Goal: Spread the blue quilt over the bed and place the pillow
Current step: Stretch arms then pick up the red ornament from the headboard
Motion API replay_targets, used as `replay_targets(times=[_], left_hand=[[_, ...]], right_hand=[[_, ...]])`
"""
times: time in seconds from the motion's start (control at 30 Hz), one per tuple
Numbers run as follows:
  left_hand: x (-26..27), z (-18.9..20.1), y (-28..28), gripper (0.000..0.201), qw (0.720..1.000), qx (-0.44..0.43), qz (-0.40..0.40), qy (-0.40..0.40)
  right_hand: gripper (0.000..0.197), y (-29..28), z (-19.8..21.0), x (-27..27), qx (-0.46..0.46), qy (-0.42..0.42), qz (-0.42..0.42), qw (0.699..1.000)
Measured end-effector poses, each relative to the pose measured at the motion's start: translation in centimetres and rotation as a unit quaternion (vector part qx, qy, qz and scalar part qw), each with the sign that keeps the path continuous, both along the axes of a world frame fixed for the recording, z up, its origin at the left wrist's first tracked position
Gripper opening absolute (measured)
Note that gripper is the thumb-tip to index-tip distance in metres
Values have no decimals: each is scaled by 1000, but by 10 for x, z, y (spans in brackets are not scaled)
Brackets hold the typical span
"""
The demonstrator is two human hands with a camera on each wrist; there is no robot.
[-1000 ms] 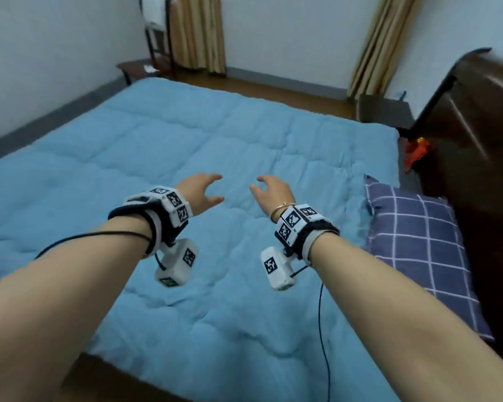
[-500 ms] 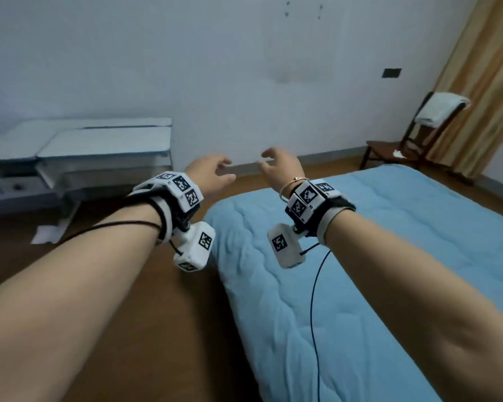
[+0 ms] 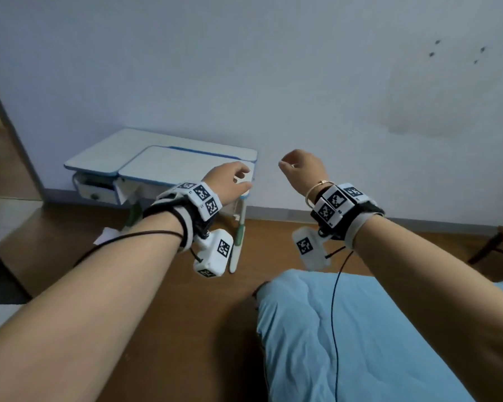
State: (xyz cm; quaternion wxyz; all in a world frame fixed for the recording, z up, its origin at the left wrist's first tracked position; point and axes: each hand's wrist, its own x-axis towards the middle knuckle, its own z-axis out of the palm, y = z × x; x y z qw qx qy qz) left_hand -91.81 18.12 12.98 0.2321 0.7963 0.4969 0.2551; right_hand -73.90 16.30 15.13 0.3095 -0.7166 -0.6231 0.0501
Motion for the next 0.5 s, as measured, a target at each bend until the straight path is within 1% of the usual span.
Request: replay_targets(times=[0.13,0.27,0.37,0.5], left_hand=[[9,-3,121,40,1000,0,-5,-13],[41,10,245,39,998,9,-55,-32],[87,31,333,38,993,14,-99,-61],[170,56,414,38,980,19,-181,-78]], right_hand=[[28,115,6,0,14,-14,-3,1000],[26,212,18,25,59,-12,-37,997],[25,279,34,63,91,-10,-82,992],[23,342,53,131,83,-23,-153,984]])
